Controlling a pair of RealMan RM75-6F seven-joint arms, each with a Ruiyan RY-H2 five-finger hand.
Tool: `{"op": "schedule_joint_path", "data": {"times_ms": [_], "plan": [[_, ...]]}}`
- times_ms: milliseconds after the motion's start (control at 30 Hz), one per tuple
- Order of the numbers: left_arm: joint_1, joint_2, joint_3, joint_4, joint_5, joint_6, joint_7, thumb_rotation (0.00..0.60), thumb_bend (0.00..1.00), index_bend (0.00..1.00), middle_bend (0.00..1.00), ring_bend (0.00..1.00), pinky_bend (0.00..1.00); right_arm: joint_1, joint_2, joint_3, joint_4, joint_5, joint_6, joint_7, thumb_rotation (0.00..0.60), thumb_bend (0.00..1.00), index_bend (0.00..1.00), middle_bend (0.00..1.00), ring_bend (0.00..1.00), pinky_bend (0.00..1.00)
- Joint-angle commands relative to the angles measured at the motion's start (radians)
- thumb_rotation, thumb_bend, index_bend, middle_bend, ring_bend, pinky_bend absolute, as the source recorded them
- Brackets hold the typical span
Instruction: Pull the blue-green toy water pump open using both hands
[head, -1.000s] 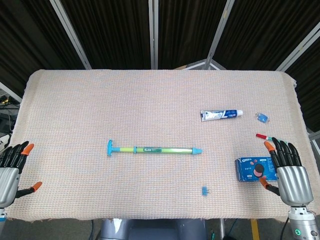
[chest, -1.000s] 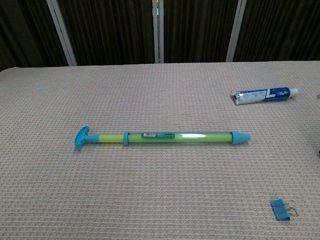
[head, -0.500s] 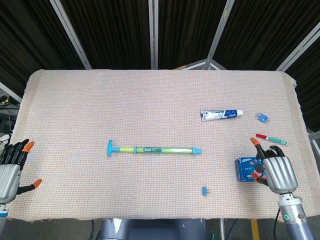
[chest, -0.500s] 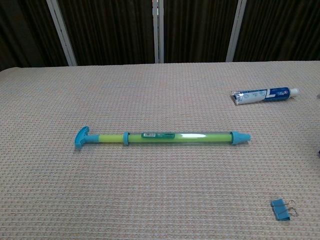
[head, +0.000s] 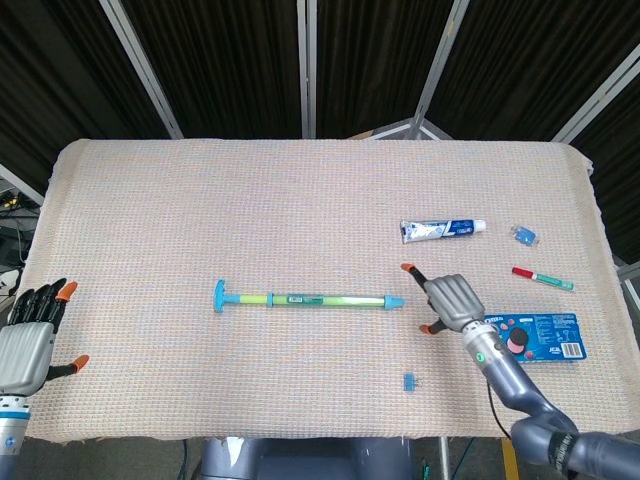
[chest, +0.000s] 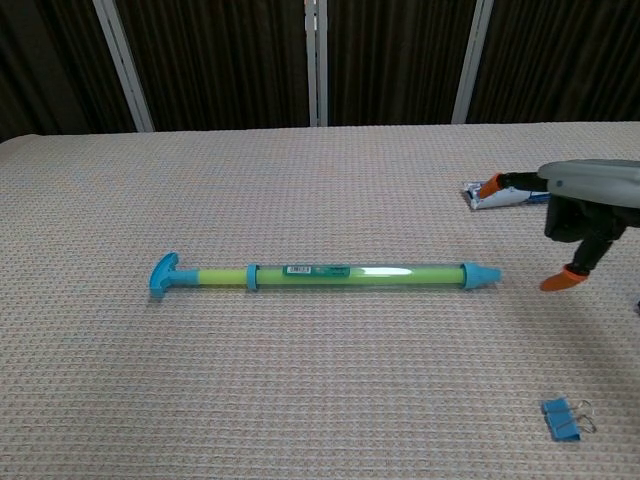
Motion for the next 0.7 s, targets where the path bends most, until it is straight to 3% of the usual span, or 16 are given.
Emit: {"op": "schedule_joint_path", "data": {"times_ms": [33, 267, 700], "plan": [[-0.005, -0.004, -0.003, 0.004, -0.011, -0.007, 0.004, 0.600, 0.00, 0.00, 0.00, 0.00, 0.00, 0.055, -0.080, 0.019, 0.042, 0.056, -0.002, -0.062, 0.600, 0.00, 0.22, 1.00, 1.00, 1.00], [-0.013, -0.007, -0.008, 0.012, -0.034, -0.018, 0.007, 0.600, 0.00, 0.00, 0.00, 0.00, 0.00, 0.103, -0.199, 0.005, 0.121, 0.114, 0.030, -0.126, 0.600, 0.00, 0.34, 1.00, 1.00, 1.00], [-0.016, -0.004, -0.003, 0.009, -0.032, -0.014, 0.002, 0.600, 0.00, 0.00, 0.00, 0.00, 0.00, 0.146, -0.283, -0.019, 0.189, 0.148, 0.074, -0.195, 0.600, 0.09, 0.40, 1.00, 1.00, 1.00]]}}
